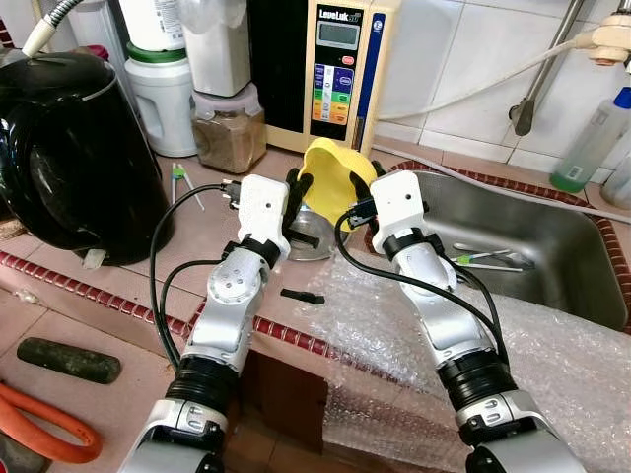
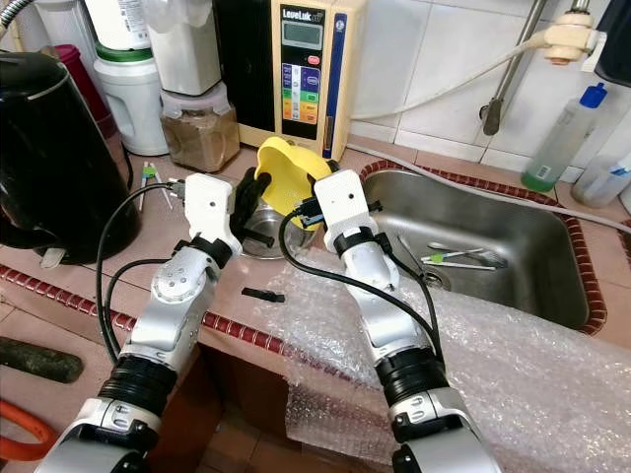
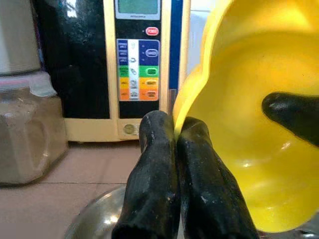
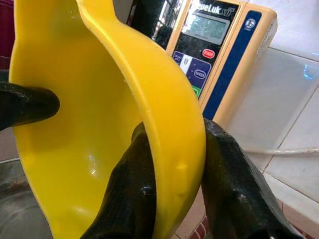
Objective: Kitchen organization
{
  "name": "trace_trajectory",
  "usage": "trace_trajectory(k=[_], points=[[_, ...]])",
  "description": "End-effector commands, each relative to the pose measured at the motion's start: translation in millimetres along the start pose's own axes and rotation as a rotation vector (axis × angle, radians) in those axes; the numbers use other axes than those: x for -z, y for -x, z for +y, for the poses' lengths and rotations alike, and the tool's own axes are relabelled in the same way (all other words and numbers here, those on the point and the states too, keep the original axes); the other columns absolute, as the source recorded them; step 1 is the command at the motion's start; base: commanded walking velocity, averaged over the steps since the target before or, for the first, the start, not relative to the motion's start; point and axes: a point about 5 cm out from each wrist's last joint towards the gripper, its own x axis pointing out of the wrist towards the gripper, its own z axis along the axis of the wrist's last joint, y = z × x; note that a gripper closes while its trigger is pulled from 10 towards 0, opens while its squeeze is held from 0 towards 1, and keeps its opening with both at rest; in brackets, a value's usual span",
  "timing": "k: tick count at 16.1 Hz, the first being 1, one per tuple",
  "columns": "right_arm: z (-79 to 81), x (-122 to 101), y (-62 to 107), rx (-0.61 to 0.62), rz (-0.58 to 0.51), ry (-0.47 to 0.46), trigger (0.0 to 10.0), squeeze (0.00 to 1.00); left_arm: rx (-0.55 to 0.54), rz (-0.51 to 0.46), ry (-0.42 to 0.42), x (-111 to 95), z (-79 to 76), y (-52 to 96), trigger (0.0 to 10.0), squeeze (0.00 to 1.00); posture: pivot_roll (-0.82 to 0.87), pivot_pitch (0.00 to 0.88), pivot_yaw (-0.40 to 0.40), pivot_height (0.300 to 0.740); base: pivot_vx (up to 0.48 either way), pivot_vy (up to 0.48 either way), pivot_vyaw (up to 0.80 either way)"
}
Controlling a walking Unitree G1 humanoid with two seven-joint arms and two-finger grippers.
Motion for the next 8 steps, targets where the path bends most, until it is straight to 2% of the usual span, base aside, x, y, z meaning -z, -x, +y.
trace_trajectory(k=[1,4,8], points=[[-16.5,12,2.4,0.083,0.073,0.019,0.0,0.00,0.174,-0.082,0.039,-14,-27.7,-2.2,10.0,1.00,0.20,0.000,-0.034,0.740,0.000,0.000,0.00],[-22.6,18,5.2,0.129,0.105,0.002,0.0,0.00,0.239,-0.081,0.040,-13,-35.5,1.1,10.0,1.00,0.20,0.000,-0.033,0.740,0.000,0.000,0.00],[-47.1,28,8.7,0.261,0.175,0.067,0.0,0.00,0.378,-0.041,0.075,-9,-46.4,11.2,10.0,1.00,0.19,0.000,-0.034,0.740,0.000,0.000,0.00]])
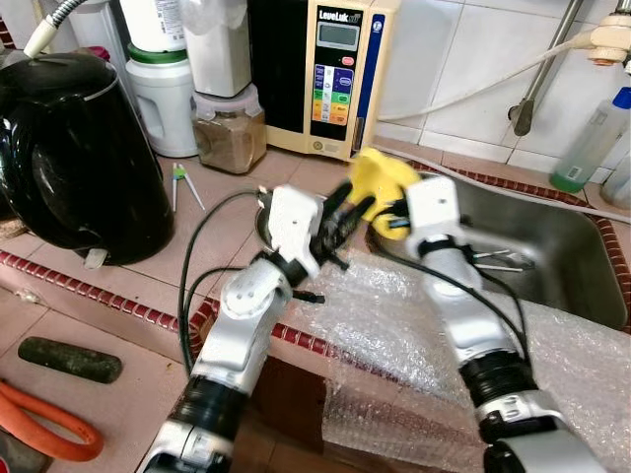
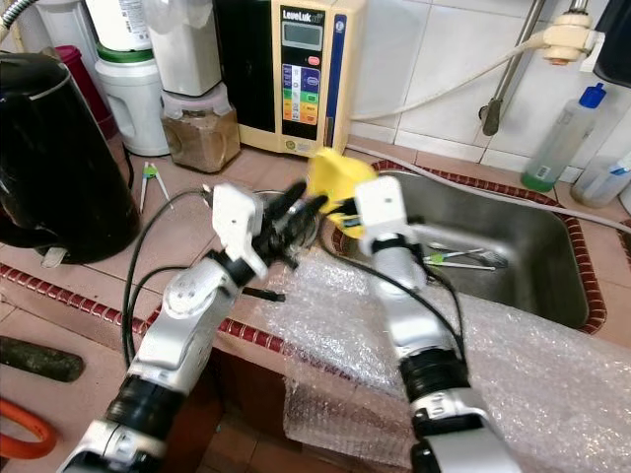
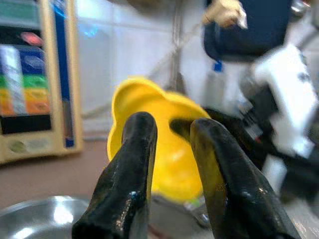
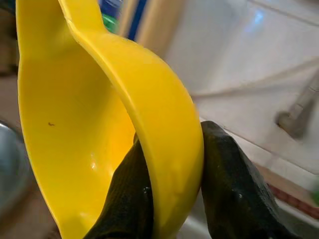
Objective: Kitchen organization
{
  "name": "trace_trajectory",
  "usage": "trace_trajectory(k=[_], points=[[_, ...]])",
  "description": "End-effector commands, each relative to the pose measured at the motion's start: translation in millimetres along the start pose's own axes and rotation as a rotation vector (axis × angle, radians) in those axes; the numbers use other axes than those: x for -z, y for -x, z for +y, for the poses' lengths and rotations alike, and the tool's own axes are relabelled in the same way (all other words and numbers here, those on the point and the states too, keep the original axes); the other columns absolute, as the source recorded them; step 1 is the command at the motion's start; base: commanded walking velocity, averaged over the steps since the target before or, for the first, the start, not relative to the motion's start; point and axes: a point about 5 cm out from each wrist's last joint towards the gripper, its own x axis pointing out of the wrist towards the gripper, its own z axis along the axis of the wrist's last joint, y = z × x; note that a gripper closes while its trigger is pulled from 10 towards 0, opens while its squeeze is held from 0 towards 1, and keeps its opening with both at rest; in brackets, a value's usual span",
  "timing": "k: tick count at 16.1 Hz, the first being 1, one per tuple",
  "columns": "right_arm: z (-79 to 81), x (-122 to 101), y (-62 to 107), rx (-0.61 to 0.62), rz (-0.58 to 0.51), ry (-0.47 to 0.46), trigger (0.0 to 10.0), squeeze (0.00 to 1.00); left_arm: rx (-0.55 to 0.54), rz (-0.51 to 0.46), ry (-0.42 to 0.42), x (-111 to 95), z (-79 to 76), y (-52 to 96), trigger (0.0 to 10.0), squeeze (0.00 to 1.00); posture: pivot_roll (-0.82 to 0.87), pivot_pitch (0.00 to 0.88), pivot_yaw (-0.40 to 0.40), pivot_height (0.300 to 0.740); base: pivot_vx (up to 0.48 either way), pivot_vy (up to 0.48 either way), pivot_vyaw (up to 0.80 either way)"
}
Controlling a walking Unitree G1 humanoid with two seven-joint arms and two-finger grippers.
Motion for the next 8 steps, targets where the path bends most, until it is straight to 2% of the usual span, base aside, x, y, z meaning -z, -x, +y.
trace_trajectory(k=[1,3,4,5,6,7,8], points=[[-14.8,-2,-3.8,0.077,0.010,0.004,0.0,0.00,0.068,0.001,-0.003,-2,-6.3,1.7,10.0,1.00,0.20,0.000,-0.039,0.740,0.000,0.000,0.00],[-31.2,-1,-4.8,0.139,0.018,0.021,0.0,0.00,0.088,0.029,-0.010,1,-4.4,8.0,10.0,1.00,0.20,0.000,-0.039,0.740,0.000,0.000,0.00],[-33.5,0,-4.7,0.145,0.023,0.025,0.0,0.00,0.092,0.037,-0.019,3,-4.3,9.2,10.0,1.00,0.20,0.000,-0.038,0.740,0.000,0.000,0.00],[-47.0,9,-3.0,0.189,0.052,0.033,0.0,0.00,0.151,0.094,-0.059,11,-8.2,16.3,10.0,1.00,0.20,0.000,-0.035,0.740,0.000,0.000,0.00],[-53.2,13,-1.9,0.212,0.069,0.039,0.0,0.00,0.181,0.121,-0.077,15,-10.8,19.2,10.0,1.00,0.20,0.000,-0.035,0.740,0.000,0.000,0.00],[-68.1,21,1.1,0.259,0.107,0.057,0.0,0.00,0.220,0.154,-0.093,21,-14.7,23.0,10.0,1.00,0.19,0.000,-0.032,0.740,0.000,0.000,0.00],[-72.0,24,2.4,0.273,0.119,0.060,0.0,0.00,0.225,0.161,-0.094,22,-15.3,24.0,10.0,1.00,0.19,0.000,-0.031,0.740,0.000,0.000,0.00]])
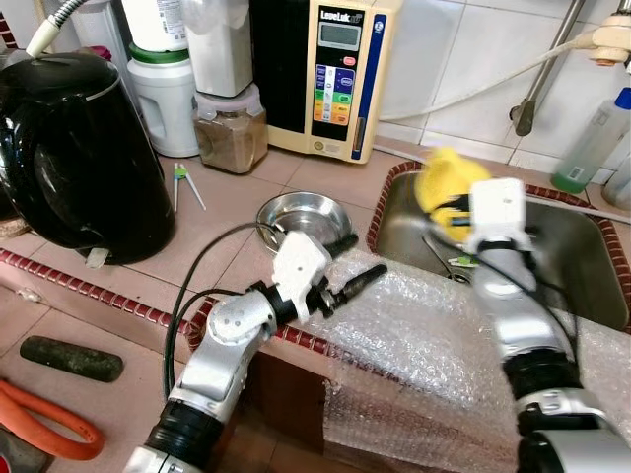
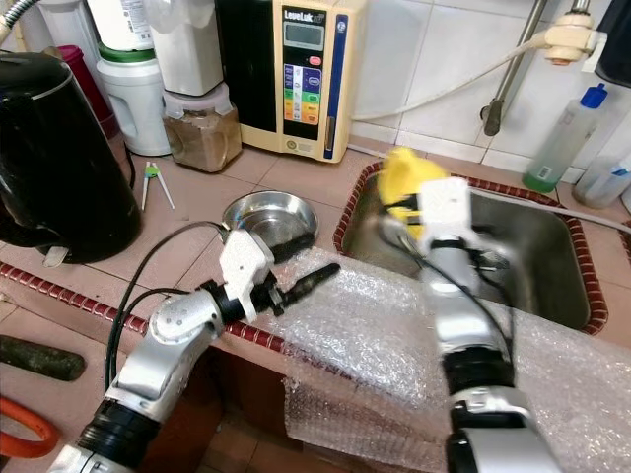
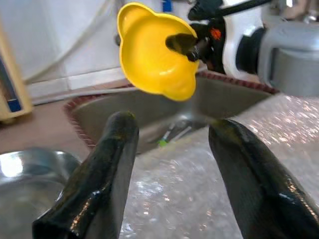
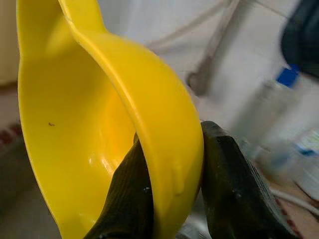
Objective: Kitchen organization
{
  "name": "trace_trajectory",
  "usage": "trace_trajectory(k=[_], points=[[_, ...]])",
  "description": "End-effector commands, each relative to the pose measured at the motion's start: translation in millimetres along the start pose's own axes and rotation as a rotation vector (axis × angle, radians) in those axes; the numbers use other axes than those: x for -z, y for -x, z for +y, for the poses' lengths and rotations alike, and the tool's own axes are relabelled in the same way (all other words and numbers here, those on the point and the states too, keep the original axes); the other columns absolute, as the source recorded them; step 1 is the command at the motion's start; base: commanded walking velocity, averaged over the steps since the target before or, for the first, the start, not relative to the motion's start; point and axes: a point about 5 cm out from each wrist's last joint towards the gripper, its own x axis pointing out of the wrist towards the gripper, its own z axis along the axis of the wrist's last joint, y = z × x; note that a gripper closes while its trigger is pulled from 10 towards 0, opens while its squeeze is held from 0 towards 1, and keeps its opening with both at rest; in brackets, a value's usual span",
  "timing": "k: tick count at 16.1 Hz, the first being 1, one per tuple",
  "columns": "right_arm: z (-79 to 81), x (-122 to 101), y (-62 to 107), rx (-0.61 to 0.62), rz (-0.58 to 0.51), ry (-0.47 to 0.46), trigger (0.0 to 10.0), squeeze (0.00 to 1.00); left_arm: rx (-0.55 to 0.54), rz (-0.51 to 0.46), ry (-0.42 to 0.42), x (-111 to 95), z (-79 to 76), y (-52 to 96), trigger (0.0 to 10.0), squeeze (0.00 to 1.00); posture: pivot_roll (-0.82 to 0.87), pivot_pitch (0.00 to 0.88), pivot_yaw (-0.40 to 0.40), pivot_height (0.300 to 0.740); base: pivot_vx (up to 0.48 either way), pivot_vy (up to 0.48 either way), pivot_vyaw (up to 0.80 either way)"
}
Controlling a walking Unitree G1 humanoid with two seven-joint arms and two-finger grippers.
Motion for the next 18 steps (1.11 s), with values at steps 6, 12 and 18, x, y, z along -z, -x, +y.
trace_trajectory(k=[6,12,18], points=[[-11.2,30,8.2,0.088,0.170,-0.106,0.0,0.00,0.058,0.031,-0.079,-1,-2.7,-1.9,10.0,1.00,0.19,0.000,-0.024,0.740,0.000,0.000,0.00],[-15.3,48,14.8,0.132,0.287,-0.158,10.0,1.00,0.061,0.052,-0.118,0,-0.1,-1.5,10.0,1.00,0.19,0.000,-0.017,0.740,0.000,0.000,0.00],[-15.9,49,14.6,0.139,0.297,-0.136,10.0,1.00,0.070,0.058,-0.128,1,-1.9,-1.3,10.0,1.00,0.19,0.000,-0.017,0.740,0.000,0.000,0.00]])
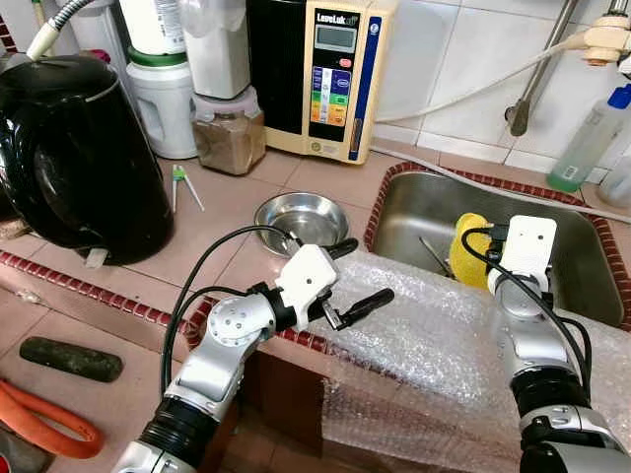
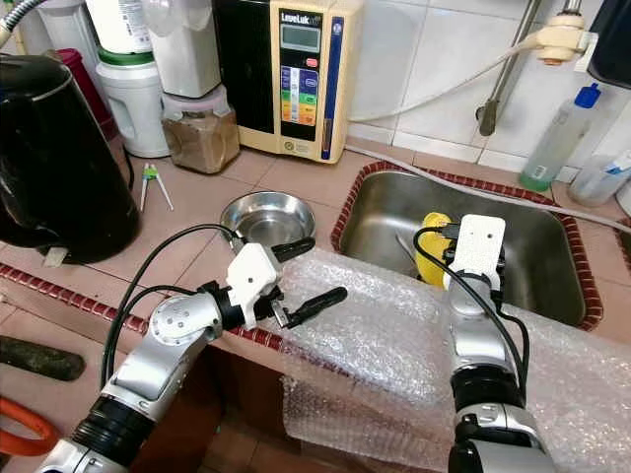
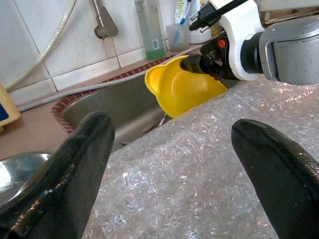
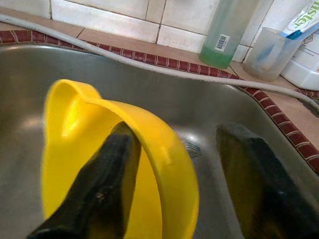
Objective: Kitchen organization
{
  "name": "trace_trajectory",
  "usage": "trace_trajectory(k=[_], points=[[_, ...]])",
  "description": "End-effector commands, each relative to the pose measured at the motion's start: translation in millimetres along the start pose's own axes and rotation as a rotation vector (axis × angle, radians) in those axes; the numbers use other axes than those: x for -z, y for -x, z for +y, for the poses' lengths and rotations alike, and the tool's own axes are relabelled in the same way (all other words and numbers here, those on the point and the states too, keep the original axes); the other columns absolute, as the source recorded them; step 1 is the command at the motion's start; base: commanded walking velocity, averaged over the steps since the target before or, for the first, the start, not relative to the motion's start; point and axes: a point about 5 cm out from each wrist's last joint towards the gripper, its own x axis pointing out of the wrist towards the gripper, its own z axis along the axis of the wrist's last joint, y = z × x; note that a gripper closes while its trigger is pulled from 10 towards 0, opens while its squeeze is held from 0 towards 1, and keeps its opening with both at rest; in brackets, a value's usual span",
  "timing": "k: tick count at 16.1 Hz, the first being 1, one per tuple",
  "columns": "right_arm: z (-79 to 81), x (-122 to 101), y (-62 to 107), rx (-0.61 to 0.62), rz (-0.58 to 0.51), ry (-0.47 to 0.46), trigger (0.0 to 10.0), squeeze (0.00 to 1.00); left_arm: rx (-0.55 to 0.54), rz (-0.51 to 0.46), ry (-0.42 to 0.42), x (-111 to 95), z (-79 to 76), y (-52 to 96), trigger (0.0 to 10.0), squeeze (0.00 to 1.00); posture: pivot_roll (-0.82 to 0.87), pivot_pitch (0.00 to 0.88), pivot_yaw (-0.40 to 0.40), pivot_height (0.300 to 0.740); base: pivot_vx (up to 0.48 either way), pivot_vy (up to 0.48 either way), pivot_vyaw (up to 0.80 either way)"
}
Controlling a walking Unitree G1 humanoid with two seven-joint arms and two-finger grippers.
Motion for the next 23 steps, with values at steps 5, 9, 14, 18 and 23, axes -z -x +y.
trace_trajectory(k=[5,9,14,18,23], points=[[-1.9,10,-2.6,-0.004,0.118,-0.156,10.0,1.00,0.018,-0.002,-0.031,-3,-1.4,-3.3,10.0,1.00,0.19,0.000,-0.013,0.740,0.000,0.000,0.00],[2.0,7,-3.2,-0.037,0.124,-0.210,10.0,1.00,0.015,0.000,-0.037,-3,-0.9,-3.5,10.0,1.00,0.19,0.000,-0.012,0.740,0.000,0.000,0.00],[8.1,13,-1.6,-0.092,0.172,-0.260,10.0,1.00,-0.052,-0.021,-0.068,-7,6.1,-6.0,10.0,1.00,0.19,0.000,-0.009,0.740,0.000,0.000,0.00],[9.5,10,-2.5,-0.109,0.158,-0.150,10.0,1.00,-0.064,-0.027,-0.074,-7,6.4,-7.6,10.0,1.00,0.18,0.000,-0.013,0.740,0.000,0.000,0.00],[9.6,24,-2.5,-0.127,0.314,-0.353,10.0,1.00,-0.081,-0.029,-0.086,-7,8.1,-9.5,10.0,1.00,0.18,0.000,-0.014,0.740,0.000,0.000,0.00]])
